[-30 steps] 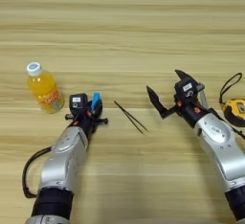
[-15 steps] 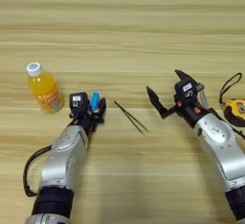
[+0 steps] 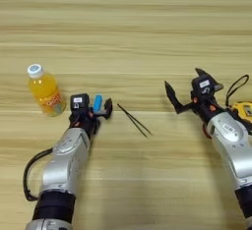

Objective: Move the objects on the table

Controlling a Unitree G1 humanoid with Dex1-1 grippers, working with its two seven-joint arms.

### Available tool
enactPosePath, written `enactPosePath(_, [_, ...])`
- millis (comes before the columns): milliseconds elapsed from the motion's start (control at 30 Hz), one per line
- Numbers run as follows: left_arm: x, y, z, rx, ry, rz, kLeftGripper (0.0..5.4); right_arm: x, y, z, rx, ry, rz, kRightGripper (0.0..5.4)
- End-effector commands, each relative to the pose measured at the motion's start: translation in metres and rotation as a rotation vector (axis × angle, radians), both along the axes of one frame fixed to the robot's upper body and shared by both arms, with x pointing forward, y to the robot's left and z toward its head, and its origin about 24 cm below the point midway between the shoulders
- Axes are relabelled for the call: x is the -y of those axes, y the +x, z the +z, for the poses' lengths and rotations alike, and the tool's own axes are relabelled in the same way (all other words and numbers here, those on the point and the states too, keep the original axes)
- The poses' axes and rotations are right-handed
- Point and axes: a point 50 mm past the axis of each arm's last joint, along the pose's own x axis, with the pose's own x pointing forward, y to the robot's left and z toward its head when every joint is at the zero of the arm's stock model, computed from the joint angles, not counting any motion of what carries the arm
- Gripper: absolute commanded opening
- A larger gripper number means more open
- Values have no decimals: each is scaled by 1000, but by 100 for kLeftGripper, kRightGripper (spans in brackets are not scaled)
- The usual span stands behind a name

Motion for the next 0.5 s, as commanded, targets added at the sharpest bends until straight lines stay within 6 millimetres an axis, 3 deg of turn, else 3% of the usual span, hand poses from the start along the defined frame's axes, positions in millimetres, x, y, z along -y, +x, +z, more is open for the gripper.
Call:
enactPosePath(33, [-2, -2, 0, 1, 20, 9, 500, 8, 6, 1, -5, -9, -55, 540])
enactPosePath(200, [-1, 1, 6, 45, 15, 7, 535, 12, 8, 0, -10, -6, -77, 540])
enactPosePath(500, [5, 5, 30, 226, 9, -16, 535, 9, 8, -1, -15, -9, -62, 540])
